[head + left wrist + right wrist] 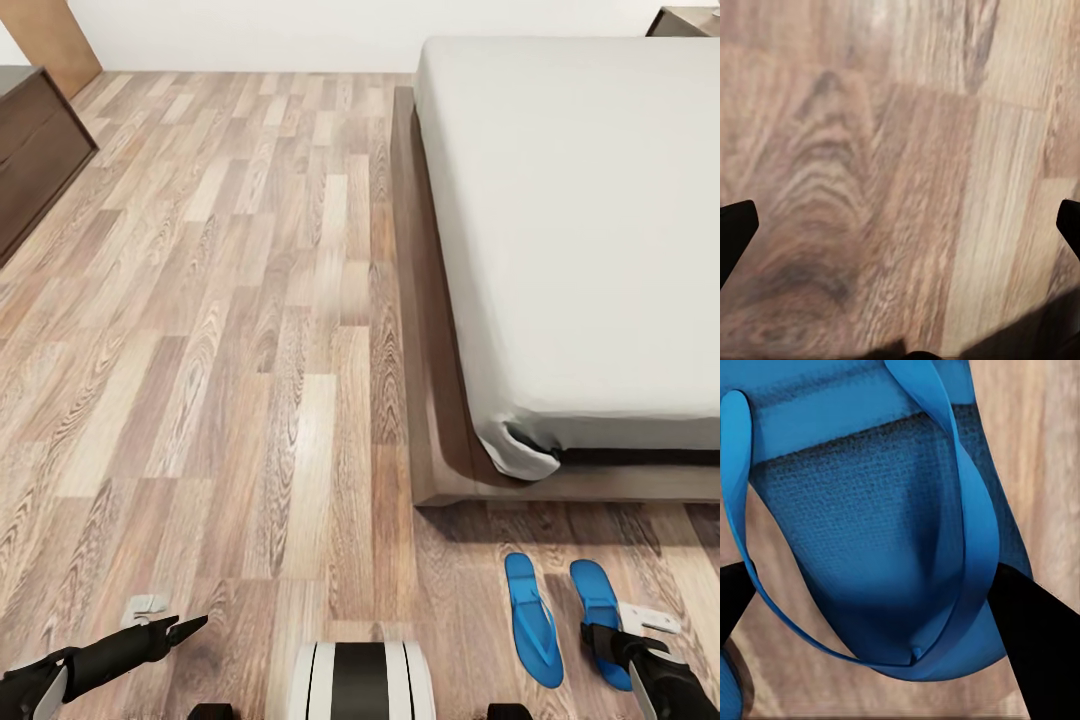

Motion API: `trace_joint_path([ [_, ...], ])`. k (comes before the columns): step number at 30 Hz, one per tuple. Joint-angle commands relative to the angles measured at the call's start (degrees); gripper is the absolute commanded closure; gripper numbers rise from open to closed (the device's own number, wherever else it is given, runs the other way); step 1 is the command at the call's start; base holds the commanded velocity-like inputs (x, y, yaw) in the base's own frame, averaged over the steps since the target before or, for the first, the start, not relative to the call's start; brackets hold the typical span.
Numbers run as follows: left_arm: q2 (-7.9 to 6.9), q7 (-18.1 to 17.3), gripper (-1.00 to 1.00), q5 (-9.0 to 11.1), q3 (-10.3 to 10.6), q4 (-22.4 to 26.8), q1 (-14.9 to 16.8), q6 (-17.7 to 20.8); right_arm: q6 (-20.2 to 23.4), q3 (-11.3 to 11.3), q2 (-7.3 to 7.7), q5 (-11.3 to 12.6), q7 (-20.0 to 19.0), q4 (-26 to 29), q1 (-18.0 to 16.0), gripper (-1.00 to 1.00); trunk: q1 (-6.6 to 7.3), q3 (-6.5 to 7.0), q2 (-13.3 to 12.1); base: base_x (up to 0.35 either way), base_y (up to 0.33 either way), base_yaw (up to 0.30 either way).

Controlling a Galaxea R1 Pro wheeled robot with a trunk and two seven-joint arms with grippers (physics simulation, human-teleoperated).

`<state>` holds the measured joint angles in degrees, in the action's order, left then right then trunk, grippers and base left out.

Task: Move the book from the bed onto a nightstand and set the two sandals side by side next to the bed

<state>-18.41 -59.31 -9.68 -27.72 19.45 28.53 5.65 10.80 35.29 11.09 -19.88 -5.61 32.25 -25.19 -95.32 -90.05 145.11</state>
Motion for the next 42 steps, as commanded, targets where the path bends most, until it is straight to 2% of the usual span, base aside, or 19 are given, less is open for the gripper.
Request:
trace_joint_path([
  [1,0.04,-0.4,-1.0,-0.4,-0.5,0.1,0.0,0.6,0.2,0.4,-0.06,-0.6,-0.5,0.1,0.0,1.0,-0.01,-0.26,0.0,0.0,0.0,0.0],
  [21,0.13,-0.2,-1.0,-0.4,-0.4,0.1,0.0,0.6,0.3,0.3,-0.02,-0.7,-0.4,0.2,0.0,1.0,-0.53,-4.69,0.3,0.0,0.0,0.0],
  [42,0.05,-0.4,-1.0,-0.3,-0.5,0.0,0.0,0.3,0.3,0.3,-0.21,-0.7,-0.4,0.4,0.0,1.0,-0.53,-4.69,0.3,0.055,0.037,0.0],
])
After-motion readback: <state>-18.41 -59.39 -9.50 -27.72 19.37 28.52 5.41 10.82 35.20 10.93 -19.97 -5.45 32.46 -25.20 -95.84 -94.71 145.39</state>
